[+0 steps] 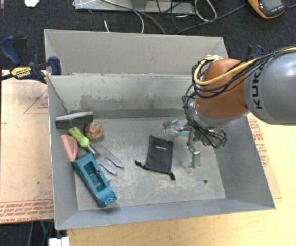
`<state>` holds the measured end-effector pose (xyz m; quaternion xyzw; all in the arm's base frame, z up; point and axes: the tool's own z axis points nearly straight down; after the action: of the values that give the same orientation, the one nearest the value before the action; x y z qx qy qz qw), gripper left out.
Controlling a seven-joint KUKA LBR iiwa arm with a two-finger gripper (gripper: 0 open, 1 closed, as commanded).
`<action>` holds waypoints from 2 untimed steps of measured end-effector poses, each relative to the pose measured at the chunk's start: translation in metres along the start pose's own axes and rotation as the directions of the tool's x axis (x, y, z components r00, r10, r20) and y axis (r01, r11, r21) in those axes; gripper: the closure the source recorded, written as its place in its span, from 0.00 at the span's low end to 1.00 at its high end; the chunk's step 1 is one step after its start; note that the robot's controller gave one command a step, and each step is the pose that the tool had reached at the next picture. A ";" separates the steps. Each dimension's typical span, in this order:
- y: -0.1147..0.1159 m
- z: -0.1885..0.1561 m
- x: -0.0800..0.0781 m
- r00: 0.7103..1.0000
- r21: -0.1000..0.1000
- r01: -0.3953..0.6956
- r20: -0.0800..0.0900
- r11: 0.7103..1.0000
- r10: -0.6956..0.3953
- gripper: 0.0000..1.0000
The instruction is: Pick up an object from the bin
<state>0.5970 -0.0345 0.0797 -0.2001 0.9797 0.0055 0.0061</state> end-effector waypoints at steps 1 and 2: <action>0.014 0.006 -0.029 0.980 0.001 -0.198 0.003 0.980 0.198 0.00; 0.048 0.009 -0.020 0.922 -0.002 -0.388 0.002 0.922 0.388 1.00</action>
Offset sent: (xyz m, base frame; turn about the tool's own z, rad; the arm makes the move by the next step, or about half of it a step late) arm -0.0016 0.0505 -0.0097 0.3981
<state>0.5964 0.0170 0.0713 -0.0023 1.0000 0.0074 0.0059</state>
